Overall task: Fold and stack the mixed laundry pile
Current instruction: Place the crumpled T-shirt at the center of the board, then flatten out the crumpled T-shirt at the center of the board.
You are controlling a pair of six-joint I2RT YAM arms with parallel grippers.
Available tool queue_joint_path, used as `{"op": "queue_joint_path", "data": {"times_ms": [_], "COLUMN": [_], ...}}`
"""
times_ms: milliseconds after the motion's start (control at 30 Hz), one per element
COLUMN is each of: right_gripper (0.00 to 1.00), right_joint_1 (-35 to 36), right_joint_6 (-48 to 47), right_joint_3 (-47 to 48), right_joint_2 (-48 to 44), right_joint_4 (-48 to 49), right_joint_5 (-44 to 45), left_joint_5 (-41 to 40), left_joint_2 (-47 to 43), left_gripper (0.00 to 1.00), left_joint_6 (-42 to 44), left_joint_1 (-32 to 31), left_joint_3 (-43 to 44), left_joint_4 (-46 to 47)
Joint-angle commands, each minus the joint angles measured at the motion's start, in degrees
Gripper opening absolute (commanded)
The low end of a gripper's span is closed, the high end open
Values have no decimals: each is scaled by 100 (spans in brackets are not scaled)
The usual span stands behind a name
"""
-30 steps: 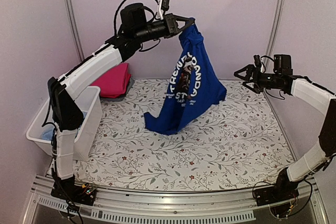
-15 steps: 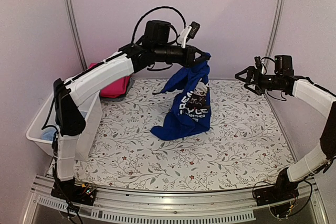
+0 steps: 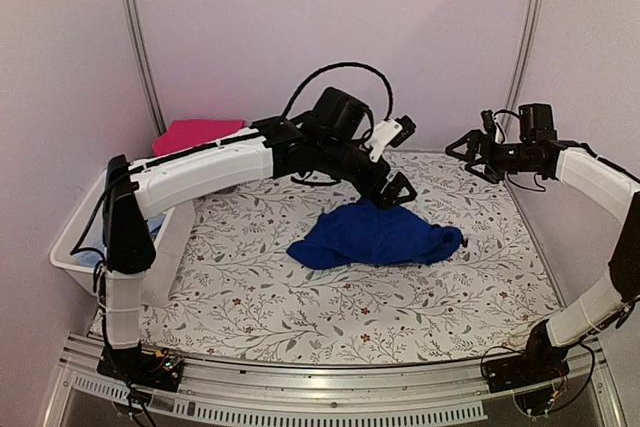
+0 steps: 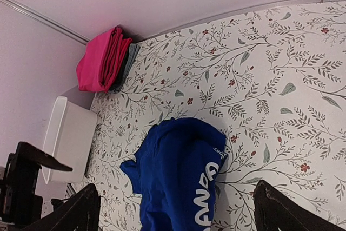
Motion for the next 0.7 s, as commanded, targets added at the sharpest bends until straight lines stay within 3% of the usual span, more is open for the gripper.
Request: {"op": "queue_joint_path", "data": {"times_ms": [0,100,200,300,467,667], "right_gripper": [97,97,92,87,78,72], "right_joint_1": [541,976,1393,1973,3085,4049], "right_joint_6": [-451,-727,-836,-963,-1263,-1474], "right_joint_3": [480,731,931,1317,2039,3260], "right_joint_2": [181,375,526,880,1695,2981], "right_joint_4": [-527,-780,-813,-993,-1318,-1979], "right_joint_5": [520,898,1121,1247,1558,2235], "left_joint_5": [321,661,651,579,1050,1156], "left_joint_2": [-1157,-1978,-2302,-2140,-1520,-1135], "left_gripper": [100,100,100,93,74,64], "left_joint_6": [-871,-1369,-1947,-2382,-2843,-3383], "left_joint_1": [1221,1730,2240,2565,2718,2778], "left_joint_3": [-1583,-3113,-3855,-4146,-4399,-4648], "left_joint_4": [469,1386,1640,1400,1178,1209]}}
